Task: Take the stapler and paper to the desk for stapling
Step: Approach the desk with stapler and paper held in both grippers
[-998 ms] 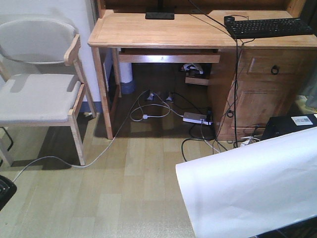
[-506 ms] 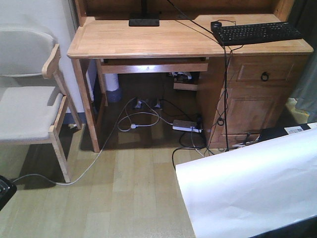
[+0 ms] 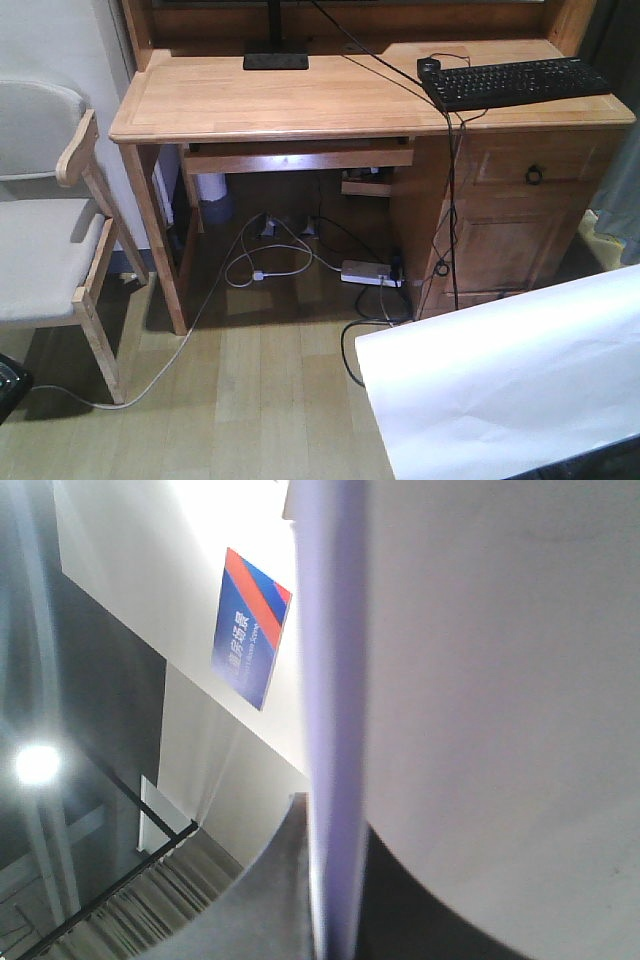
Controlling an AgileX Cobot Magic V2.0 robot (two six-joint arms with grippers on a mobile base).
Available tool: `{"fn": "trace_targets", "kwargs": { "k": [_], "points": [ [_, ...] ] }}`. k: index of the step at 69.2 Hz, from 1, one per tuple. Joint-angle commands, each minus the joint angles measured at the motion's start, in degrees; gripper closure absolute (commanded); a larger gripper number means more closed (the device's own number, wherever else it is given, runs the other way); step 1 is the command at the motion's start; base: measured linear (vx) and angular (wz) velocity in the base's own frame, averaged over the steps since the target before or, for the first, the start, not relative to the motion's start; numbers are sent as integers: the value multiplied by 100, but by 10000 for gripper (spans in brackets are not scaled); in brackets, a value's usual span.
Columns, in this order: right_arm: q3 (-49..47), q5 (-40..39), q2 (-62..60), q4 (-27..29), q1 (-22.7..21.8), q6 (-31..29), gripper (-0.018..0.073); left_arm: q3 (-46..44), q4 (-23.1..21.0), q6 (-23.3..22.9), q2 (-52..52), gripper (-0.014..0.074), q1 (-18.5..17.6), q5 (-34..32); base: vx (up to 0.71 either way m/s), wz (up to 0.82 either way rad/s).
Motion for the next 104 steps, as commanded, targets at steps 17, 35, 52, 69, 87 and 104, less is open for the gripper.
{"fn": "trace_targets", "kwargs": {
  "k": [17,35,52,69,87,104],
  "points": [
    [-138,-369,50,-1,-25,-73,561,-174,-26,0,56,603,-31,-701,21,4],
    [-138,-369,50,-1,-25,-73,561,-174,-26,0,56,603,-31,-701,20,1],
    [-138,-369,50,-1,-25,-73,561,-174,-26,0,56,603,-31,-701,20,-1],
    [-138,-369,50,-1,-25,-73,561,-174,-26,0,56,603,-31,-701,20,-1],
    [-138,-375,50,-1,-25,-73,561,-174,-26,0,56,603,-31,-701,20,-2],
    [-138,-375,50,-1,-25,-73,561,-174,-26,0,56,603,-31,-701,19,0]
  ]
}}
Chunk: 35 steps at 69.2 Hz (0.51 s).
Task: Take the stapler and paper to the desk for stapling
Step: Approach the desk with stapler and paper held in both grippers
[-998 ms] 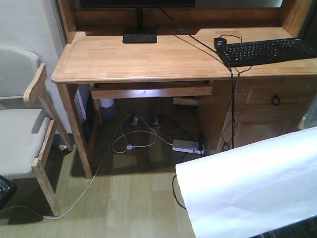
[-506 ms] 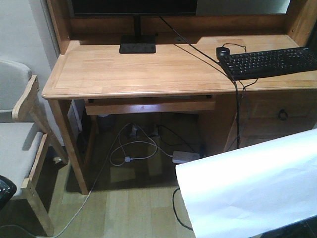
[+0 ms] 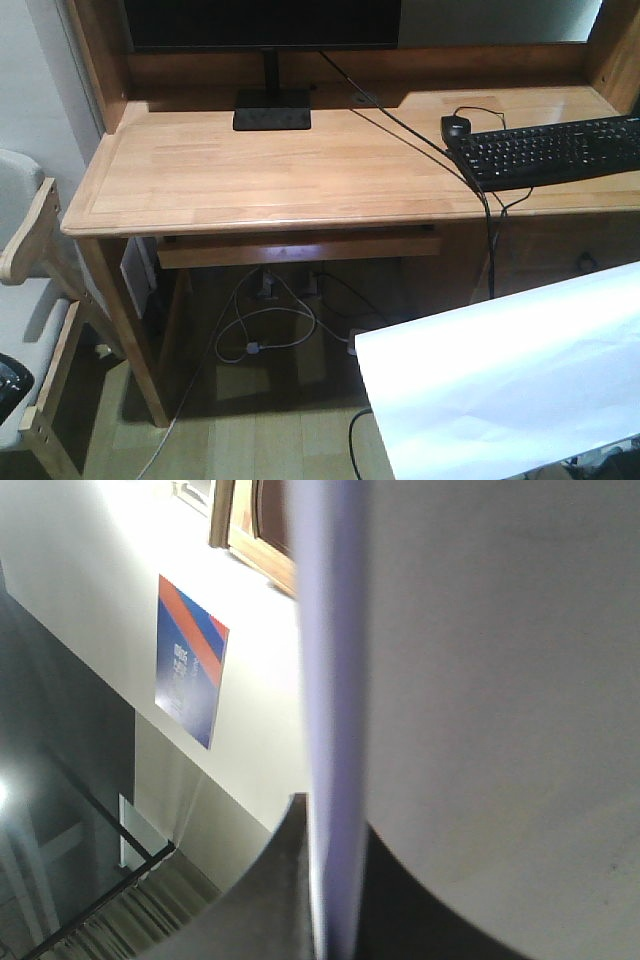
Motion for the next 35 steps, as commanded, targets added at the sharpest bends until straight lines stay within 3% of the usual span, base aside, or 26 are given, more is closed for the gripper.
{"fn": "trace_targets", "kwargs": {
  "k": [1,35],
  "points": [
    [-138,-373,50,-1,-25,-73,561,-174,-26,0,56,603,-31,-701,19,0],
    [-138,-373,50,-1,-25,-73,561,-174,-26,0,56,603,-31,-701,18,0]
  ]
}}
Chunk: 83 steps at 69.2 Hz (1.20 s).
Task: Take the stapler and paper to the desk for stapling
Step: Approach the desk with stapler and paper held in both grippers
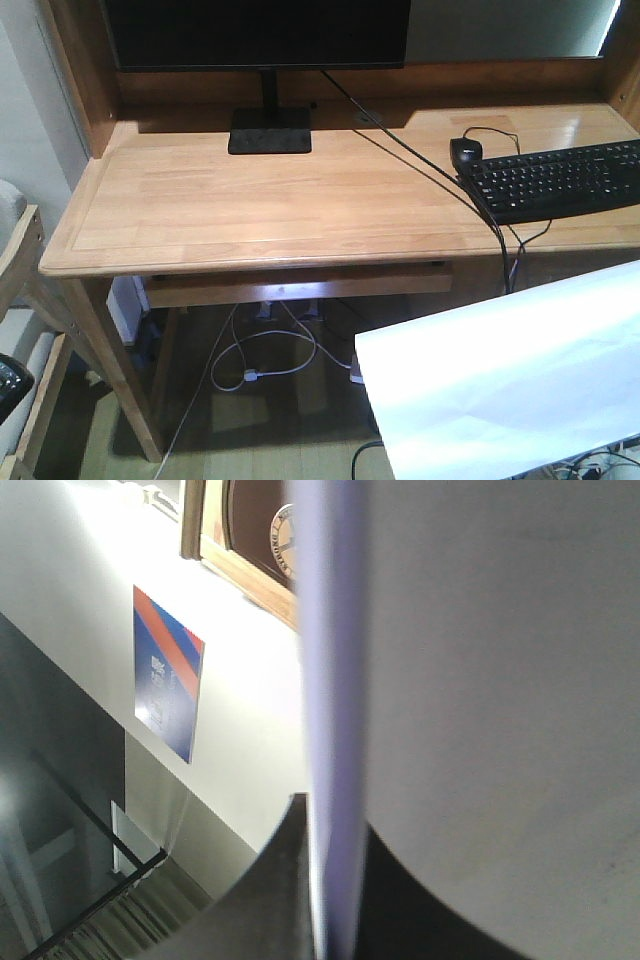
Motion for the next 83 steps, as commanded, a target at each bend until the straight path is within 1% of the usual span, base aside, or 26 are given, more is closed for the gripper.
{"fn": "trace_targets", "kwargs": {
  "k": [1,83],
  "points": [
    [-138,-373,50,-1,-25,-73,561,-174,-26,0,56,603,-31,-701,17,1],
    [-138,-370,50,-1,-25,-73,561,-174,-26,0,56,603,-31,-701,13,1]
  ]
}}
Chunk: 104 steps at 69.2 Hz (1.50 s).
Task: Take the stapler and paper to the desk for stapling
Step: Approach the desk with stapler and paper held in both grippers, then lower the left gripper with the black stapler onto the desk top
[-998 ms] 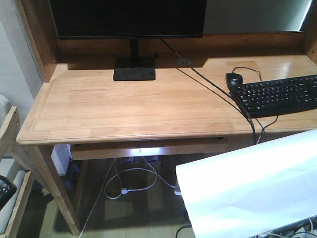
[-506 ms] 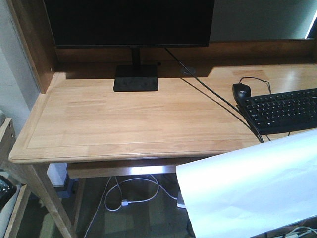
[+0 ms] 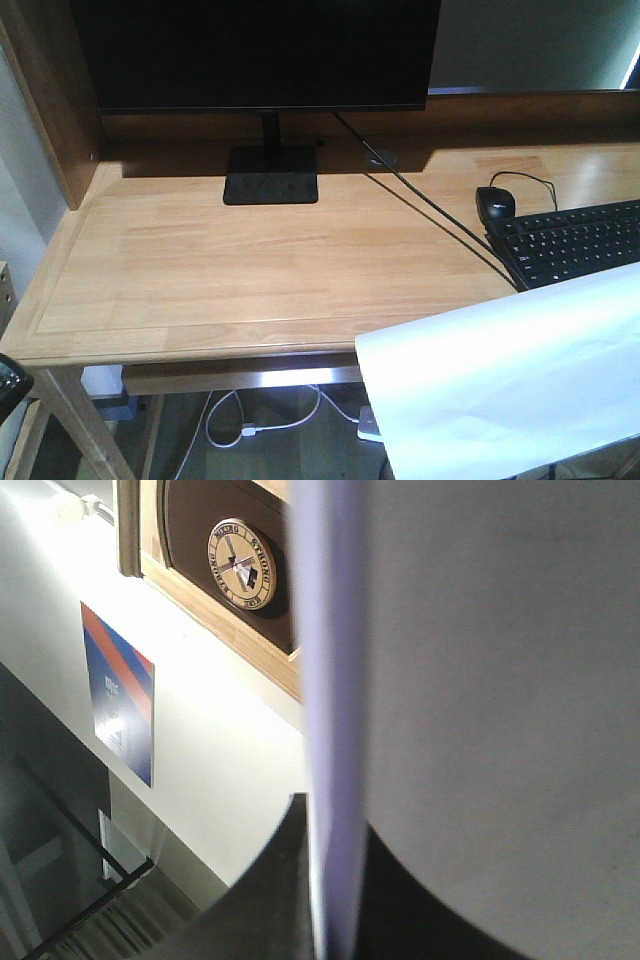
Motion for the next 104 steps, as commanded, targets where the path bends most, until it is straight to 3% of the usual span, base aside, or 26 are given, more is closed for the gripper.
{"fn": "trace_targets", "kwargs": {
  "k": [1,104],
  "points": [
    [-138,-370,50,-1,-25,-73,561,-174,-26,0,56,603,-31,-701,10,0],
    [-138,-356,50,-1,-25,-73,561,-174,-26,0,57,603,-31,-712,4,0]
  ]
}}
